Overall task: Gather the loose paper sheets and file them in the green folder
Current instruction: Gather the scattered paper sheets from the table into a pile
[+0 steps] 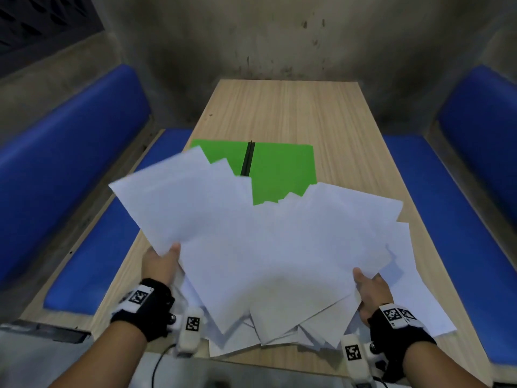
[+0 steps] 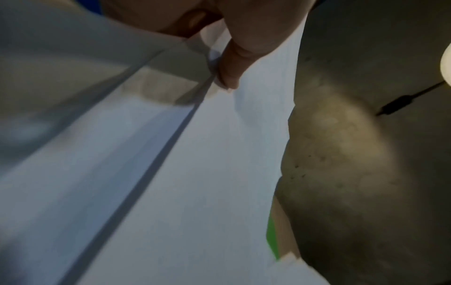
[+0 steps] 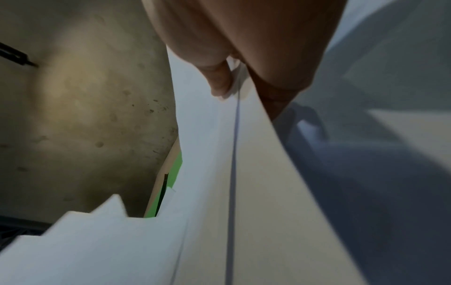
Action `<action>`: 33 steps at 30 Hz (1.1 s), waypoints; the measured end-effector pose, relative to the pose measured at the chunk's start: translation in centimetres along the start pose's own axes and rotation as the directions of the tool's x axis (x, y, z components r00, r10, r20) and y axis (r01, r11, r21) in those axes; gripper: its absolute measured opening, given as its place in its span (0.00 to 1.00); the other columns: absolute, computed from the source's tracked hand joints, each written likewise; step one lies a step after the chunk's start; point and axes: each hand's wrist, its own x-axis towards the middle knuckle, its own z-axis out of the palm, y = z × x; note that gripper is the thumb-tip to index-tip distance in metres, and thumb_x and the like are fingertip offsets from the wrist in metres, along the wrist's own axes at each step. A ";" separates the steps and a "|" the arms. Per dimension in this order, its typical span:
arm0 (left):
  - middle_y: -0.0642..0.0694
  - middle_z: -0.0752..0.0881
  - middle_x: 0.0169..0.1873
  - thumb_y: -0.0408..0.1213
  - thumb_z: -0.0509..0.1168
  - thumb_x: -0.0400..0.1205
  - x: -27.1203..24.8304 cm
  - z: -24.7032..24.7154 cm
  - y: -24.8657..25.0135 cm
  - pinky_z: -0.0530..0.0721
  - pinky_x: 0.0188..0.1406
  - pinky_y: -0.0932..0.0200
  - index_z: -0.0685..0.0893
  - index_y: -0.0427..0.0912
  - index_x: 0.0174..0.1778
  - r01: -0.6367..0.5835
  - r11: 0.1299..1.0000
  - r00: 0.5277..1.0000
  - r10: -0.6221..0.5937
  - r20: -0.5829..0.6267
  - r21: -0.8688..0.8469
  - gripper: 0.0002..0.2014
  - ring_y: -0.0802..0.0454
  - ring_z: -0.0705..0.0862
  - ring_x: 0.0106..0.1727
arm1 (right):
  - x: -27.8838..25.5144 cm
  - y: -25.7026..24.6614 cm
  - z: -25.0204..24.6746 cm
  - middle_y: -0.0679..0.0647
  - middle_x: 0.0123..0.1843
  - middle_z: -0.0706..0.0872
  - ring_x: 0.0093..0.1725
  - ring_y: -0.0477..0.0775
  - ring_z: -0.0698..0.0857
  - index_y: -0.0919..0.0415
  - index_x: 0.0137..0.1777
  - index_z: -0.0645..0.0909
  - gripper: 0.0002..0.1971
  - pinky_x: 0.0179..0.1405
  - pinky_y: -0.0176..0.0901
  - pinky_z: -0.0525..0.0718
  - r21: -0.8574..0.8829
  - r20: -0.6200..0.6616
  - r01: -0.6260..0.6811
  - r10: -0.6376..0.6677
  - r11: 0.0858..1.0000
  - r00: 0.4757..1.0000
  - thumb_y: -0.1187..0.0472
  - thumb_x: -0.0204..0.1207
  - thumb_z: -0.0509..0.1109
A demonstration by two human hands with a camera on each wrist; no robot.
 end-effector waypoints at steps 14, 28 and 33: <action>0.49 0.90 0.34 0.23 0.62 0.81 -2.7 4.1 8.0 0.85 0.27 0.69 0.81 0.29 0.61 -0.111 0.991 0.832 0.132 0.538 -0.071 0.13 0.63 0.86 0.25 | -1.9 -5.4 -0.4 0.62 0.65 0.83 0.59 0.60 0.82 0.69 0.70 0.75 0.19 0.56 0.47 0.76 0.074 0.132 0.244 -0.252 0.967 0.959 0.59 0.82 0.64; 0.51 0.92 0.40 0.20 0.65 0.78 -7.0 8.1 7.4 0.87 0.43 0.62 0.80 0.29 0.62 -0.112 0.972 0.723 0.223 0.654 -0.208 0.16 0.59 0.91 0.41 | -7.0 -9.6 1.0 0.39 0.39 0.91 0.42 0.48 0.90 0.50 0.51 0.83 0.21 0.31 0.30 0.84 0.335 0.201 0.445 -0.524 0.831 0.828 0.42 0.85 0.50; 0.42 0.88 0.55 0.30 0.68 0.75 -9.4 7.4 9.2 0.84 0.60 0.59 0.80 0.30 0.64 -0.304 0.880 0.776 0.452 0.440 -0.366 0.20 0.53 0.87 0.57 | -9.8 -11.0 1.6 0.50 0.54 0.82 0.54 0.53 0.81 0.44 0.59 0.75 0.39 0.57 0.57 0.82 0.381 0.074 0.741 -0.817 0.553 0.572 0.17 0.58 0.55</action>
